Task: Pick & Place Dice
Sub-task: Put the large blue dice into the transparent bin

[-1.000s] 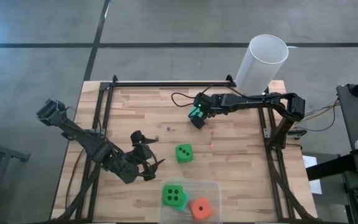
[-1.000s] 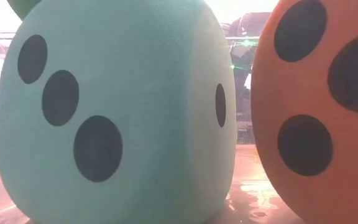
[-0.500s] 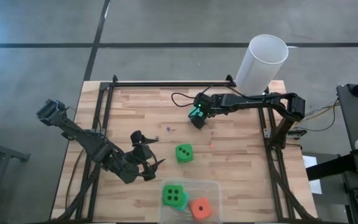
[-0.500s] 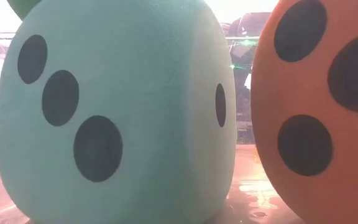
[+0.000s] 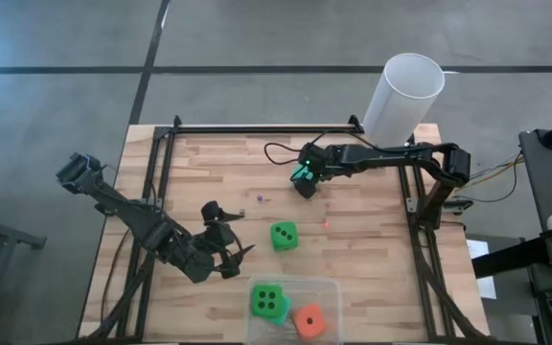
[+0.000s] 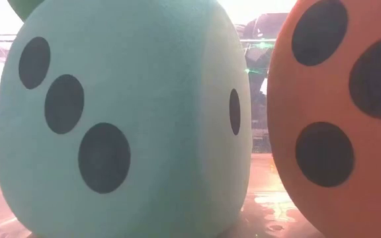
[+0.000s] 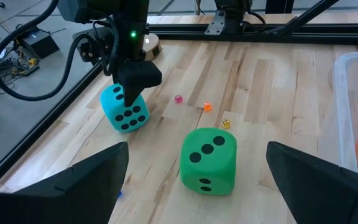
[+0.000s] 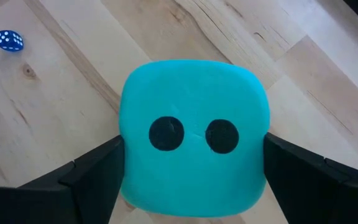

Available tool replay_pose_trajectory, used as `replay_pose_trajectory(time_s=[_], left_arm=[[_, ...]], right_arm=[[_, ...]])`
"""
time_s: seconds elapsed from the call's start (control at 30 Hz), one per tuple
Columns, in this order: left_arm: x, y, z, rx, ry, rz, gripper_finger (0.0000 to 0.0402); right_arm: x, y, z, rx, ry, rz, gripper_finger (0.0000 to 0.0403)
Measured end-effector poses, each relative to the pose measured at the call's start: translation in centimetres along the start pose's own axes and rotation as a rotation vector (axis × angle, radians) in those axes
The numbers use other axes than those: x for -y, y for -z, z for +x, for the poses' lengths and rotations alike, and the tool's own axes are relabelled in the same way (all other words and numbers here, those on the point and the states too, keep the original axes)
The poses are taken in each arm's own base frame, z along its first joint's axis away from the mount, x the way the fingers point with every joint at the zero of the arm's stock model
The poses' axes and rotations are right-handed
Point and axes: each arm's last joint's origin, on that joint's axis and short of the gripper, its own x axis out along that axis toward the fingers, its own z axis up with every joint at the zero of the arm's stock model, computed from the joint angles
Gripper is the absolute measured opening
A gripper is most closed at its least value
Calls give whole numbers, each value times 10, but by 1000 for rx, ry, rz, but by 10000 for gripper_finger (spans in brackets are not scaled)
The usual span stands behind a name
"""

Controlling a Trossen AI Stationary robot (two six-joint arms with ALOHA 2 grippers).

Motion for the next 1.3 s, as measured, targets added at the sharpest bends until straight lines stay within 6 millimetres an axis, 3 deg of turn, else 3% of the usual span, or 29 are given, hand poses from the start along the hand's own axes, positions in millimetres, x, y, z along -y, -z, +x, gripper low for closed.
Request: replay_pose_trajectory(time_s=[0.7, 1.0, 1.3], left_arm=[[0, 0, 0, 0, 0, 0, 386], [0, 0, 0, 0, 0, 0, 386], [0, 0, 0, 0, 0, 0, 384]], right_arm=[[-1, -4, -6, 2, -7, -5, 332], [-1, -6, -22, 21, -23, -3, 332], [-3, -5, -62, 98, -71, -13, 331]])
